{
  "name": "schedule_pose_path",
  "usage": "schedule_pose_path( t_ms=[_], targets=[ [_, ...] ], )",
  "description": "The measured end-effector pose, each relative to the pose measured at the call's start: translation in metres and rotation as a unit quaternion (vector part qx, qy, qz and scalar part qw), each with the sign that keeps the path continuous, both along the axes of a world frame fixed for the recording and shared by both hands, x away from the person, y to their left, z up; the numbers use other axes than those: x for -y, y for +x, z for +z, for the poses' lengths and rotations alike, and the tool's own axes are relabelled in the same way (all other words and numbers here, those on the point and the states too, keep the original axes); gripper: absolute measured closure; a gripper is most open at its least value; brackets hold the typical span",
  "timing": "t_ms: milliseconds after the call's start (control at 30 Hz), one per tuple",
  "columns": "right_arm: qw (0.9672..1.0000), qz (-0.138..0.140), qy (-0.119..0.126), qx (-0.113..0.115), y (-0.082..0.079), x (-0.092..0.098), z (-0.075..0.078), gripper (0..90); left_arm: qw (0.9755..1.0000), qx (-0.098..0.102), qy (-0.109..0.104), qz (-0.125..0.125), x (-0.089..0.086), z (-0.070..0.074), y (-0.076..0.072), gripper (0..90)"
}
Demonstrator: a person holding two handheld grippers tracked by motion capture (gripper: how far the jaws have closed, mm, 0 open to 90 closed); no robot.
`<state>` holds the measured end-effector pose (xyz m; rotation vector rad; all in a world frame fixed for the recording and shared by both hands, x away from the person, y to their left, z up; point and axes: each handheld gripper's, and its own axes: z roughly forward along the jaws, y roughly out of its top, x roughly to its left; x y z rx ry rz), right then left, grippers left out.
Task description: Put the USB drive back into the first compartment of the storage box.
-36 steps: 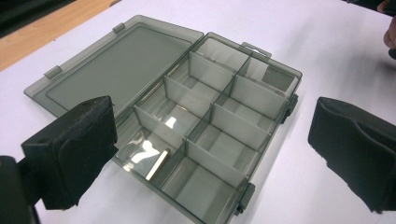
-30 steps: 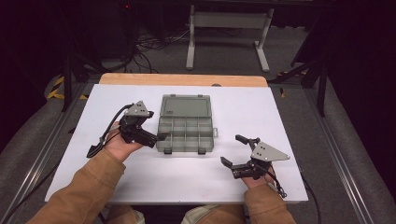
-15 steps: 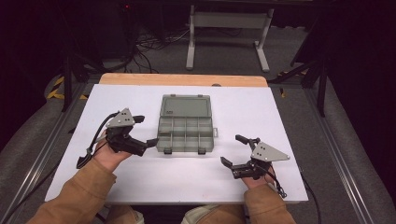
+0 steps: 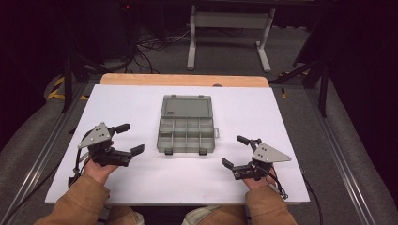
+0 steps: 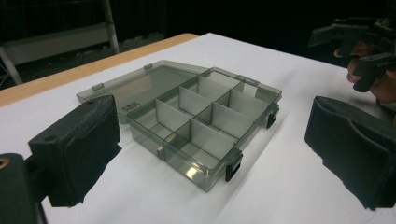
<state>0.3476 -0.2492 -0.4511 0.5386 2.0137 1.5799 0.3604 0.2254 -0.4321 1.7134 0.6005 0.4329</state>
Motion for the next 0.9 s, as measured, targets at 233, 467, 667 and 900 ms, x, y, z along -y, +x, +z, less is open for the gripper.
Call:
schedule_pose_path(
  t_ms=[233,467,667,900],
  targets=[
    [1.0000,0.002,0.003,0.002,0.000,0.000,0.000,5.9,0.9995,0.028,-0.012,0.005,-0.011,-0.015,-0.011,4.9],
    [1.0000,0.003,0.007,0.003,-0.001,0.001,0.001,5.7,0.9989,0.027,-0.029,0.024,-0.018,-0.035,-0.020,3.0],
    [1.0000,0.004,0.008,0.001,-0.001,0.001,0.001,5.5,0.9984,0.018,-0.045,0.028,-0.020,-0.044,-0.017,2.5],
    [0.9999,0.004,0.011,0.000,-0.001,0.002,0.001,5.0,0.9977,0.012,-0.056,0.036,-0.022,-0.046,-0.016,2.2]
  ],
)
